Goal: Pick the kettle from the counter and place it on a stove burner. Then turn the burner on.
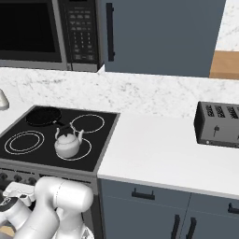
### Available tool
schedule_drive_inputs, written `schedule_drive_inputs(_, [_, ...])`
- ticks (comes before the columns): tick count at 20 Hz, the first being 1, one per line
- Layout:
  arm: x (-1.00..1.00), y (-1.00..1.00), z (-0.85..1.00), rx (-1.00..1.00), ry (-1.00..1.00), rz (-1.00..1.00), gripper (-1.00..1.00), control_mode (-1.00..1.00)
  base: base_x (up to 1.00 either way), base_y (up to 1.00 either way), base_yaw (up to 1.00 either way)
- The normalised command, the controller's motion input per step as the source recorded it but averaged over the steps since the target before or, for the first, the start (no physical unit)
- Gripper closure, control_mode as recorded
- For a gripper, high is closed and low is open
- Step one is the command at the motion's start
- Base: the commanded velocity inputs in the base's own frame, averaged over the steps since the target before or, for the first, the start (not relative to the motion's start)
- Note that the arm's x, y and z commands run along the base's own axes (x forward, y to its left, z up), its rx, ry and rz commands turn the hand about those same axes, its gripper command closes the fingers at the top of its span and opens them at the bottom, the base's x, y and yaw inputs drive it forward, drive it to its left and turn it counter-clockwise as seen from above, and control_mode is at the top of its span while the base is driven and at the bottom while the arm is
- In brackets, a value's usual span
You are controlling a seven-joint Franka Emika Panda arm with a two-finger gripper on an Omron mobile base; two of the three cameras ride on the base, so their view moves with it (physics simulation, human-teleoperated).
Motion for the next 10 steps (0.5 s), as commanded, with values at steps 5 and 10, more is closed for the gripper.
schedule_drive_inputs(5, [0.0,-0.02,0.11,0.03,0.0,0.0,-1.0,-1.0,0.0,0.0,0.0])
schedule_drive_inputs(10, [0.0,-0.02,0.03,0.01,0.0,0.0,-1.0,-1.0,0.0,0.0,0.0])
